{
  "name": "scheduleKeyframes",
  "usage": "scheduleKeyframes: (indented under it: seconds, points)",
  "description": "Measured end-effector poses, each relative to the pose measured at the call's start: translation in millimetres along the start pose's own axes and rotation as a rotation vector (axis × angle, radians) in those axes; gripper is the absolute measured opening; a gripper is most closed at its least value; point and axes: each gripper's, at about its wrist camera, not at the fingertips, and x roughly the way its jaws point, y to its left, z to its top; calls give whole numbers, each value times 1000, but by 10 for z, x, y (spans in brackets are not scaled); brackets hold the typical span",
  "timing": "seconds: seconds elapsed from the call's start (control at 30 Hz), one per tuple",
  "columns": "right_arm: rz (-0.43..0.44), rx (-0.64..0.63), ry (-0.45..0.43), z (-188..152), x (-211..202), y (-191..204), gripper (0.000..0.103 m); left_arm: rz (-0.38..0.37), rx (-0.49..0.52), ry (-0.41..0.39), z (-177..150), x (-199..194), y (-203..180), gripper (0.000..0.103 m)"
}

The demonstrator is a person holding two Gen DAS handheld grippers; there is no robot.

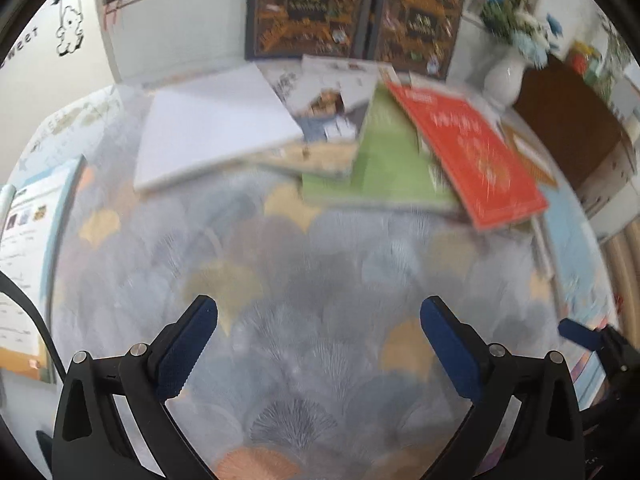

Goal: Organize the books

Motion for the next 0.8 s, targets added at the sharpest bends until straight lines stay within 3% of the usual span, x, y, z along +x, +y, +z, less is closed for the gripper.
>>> scheduleKeyframes:
  seconds: [0.23, 0.5, 0.6, 0.67, 0.73, 0.8]
  points:
    - [86, 22, -61, 622, -4, 41, 103, -6, -99, -4, 261, -3, 363, 101]
    - [123, 59, -52, 1427, 361, 329, 102, -49, -89, 54, 618, 467, 653, 100]
    - [102, 63, -18, 1611, 619, 479, 88, -111, -113, 91, 731, 741, 763, 99]
    - [89, 68, 29, 1699, 835, 568, 71, -133, -120, 114, 776, 874, 806, 96]
    - [91, 88, 63, 1752, 1005, 608, 60, -152, -128, 122, 816, 971, 860, 96]
    - [94, 111, 79, 1787, 1115, 618, 59, -171, -123, 106, 866, 979, 891, 96]
